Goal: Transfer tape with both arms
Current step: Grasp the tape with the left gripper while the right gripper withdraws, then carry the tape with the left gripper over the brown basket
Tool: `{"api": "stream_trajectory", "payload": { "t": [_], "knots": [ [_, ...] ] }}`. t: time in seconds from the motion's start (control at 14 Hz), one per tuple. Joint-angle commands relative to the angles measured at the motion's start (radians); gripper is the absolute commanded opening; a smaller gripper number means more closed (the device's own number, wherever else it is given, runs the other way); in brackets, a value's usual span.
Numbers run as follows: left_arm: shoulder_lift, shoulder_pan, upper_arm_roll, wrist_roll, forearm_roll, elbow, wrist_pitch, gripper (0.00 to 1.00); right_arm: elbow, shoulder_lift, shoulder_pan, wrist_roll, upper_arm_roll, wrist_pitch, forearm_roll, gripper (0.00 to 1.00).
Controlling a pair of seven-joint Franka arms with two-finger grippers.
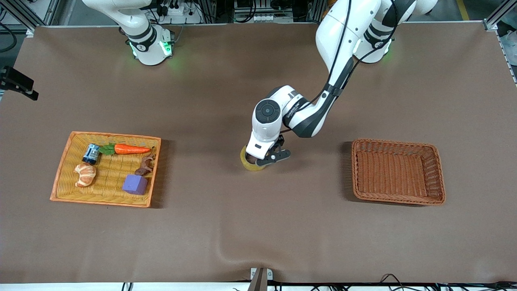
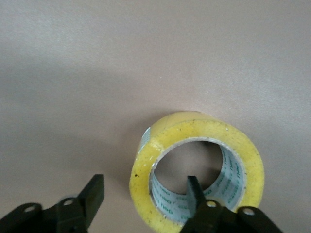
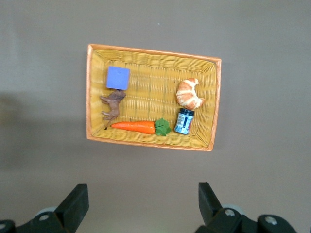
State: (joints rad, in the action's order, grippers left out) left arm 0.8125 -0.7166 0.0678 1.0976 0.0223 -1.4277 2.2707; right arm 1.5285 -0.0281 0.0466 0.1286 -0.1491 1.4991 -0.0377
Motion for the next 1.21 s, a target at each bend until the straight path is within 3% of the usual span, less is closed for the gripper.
{"api": "stream_trajectory", "payload": {
  "t": [0.0,0.14,0.36,0.5,0.64,0.93,1.14],
  "knots": [
    [0.033,-0.012,-0.009,0.034,0.027,0.023,0.019,0.25,0.090,-0.033,-0.013,-0.024,0.008,0.050,-0.022,1.00],
    [0.025,-0.004,-0.008,0.036,0.025,0.021,0.019,0.00,0.082,-0.026,-0.019,-0.029,0.008,0.030,-0.007,1.00],
    [-0.123,0.090,-0.025,-0.007,0.031,-0.009,-0.075,0.00,0.088,-0.024,-0.019,-0.036,0.006,0.003,0.027,1.00],
    [-0.246,0.187,-0.023,-0.158,0.030,-0.031,-0.225,0.00,0.088,-0.023,-0.020,-0.046,0.006,0.000,0.042,1.00],
    [-0.349,0.302,-0.022,-0.296,0.030,-0.092,-0.276,0.00,0.088,-0.021,-0.019,-0.046,0.006,0.001,0.051,1.00],
    [-0.538,0.517,-0.017,-0.595,0.018,-0.360,-0.271,0.00,0.082,-0.016,-0.019,-0.044,0.008,0.001,0.051,1.00],
    [-0.535,0.655,-0.019,-0.744,0.030,-0.483,-0.161,0.00,0.065,0.000,-0.020,-0.044,0.008,0.004,0.051,1.00]
  ]
}}
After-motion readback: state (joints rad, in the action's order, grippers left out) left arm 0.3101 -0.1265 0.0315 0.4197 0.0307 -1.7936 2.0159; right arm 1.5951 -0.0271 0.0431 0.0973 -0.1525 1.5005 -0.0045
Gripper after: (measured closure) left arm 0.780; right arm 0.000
